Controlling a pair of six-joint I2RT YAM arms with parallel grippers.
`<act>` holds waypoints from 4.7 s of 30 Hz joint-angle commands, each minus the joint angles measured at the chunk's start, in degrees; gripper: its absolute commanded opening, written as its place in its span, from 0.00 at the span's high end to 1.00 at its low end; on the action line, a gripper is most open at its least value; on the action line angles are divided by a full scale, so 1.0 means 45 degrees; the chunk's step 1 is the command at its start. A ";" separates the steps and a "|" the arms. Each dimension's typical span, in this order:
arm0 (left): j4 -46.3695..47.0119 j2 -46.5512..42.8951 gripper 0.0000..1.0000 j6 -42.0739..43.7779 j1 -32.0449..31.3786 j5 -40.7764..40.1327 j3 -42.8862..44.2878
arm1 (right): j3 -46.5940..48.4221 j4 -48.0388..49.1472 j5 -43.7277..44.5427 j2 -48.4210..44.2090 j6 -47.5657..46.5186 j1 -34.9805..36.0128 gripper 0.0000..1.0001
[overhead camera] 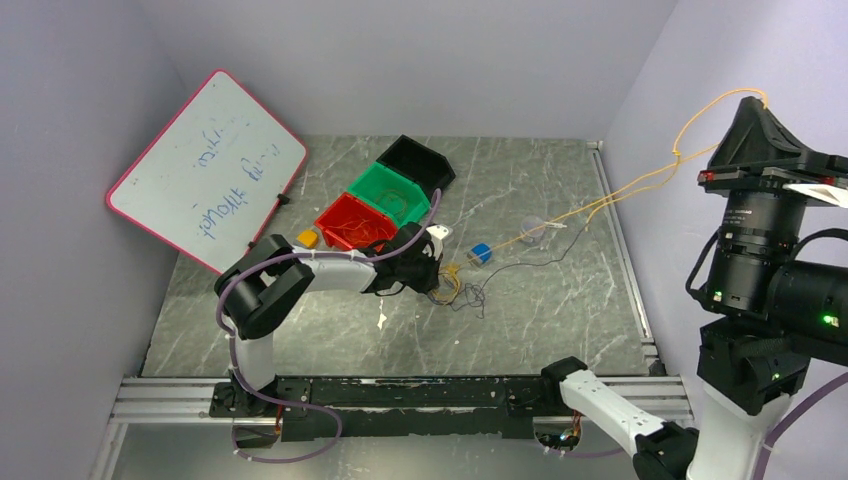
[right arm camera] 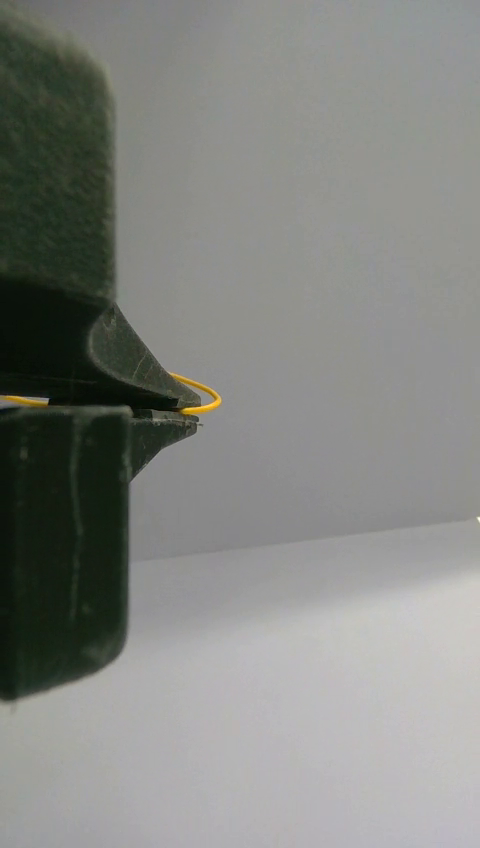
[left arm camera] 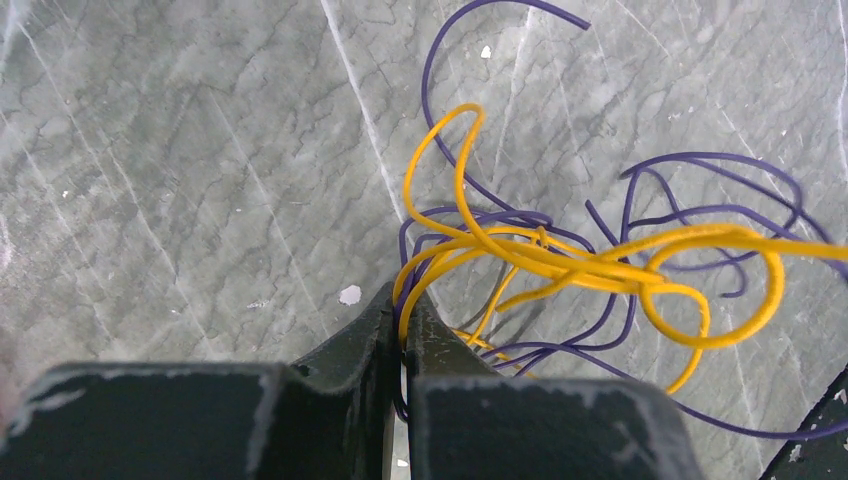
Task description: Untangle the cables
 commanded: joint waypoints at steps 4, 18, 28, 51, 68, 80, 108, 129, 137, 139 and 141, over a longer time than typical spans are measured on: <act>-0.1232 0.0665 0.92 0.0069 -0.0052 -0.1129 -0.0576 | 0.0111 0.1572 0.0864 -0.0309 -0.0744 0.0038 1.00; -0.1092 0.0482 0.93 -0.0159 -0.0058 -0.1409 -0.0999 | -0.0108 0.2360 0.1878 -0.0692 -0.0942 0.0053 1.00; -0.1123 0.0682 0.93 -0.0511 -0.0055 -0.2003 -0.1182 | -0.0230 0.2802 0.2289 -0.0734 -0.1216 0.0054 1.00; -0.0960 -0.1389 0.76 -0.0072 -0.0054 -0.2322 -0.1035 | -0.0142 -0.0928 0.0478 0.0718 0.1283 0.0277 1.00; 0.0934 -0.6441 0.07 0.1155 -0.0053 0.0496 -0.1004 | -0.3345 -0.1925 -0.1743 0.1352 0.4146 0.0268 1.00; 0.3171 -0.6397 0.07 0.1030 -0.0054 0.3187 0.0262 | -0.4006 -0.1530 -0.2280 0.1386 0.5868 0.0268 1.00; 0.6525 0.0614 0.27 -0.1838 -0.1489 0.5181 0.5497 | -0.4117 -0.1386 -0.2611 0.1069 0.6966 0.0268 1.00; 0.6152 0.0679 0.93 -0.1706 -0.1498 0.4526 0.1849 | -0.2890 -0.1285 -0.1542 0.0744 0.5499 0.0267 1.00; 0.5652 0.0385 0.92 -0.1400 -0.1498 0.3996 0.0998 | -0.2913 -0.1285 -0.1416 0.0619 0.5377 0.0271 1.00; 0.5274 0.0210 0.85 -0.1225 -0.1498 0.3732 0.0797 | -0.2873 -0.1330 -0.1347 0.0621 0.5294 0.0267 1.00; 0.4966 -0.0210 0.72 -0.0626 -0.1498 0.3434 0.0440 | -0.2770 -0.1417 -0.1282 0.0660 0.5132 0.0268 1.00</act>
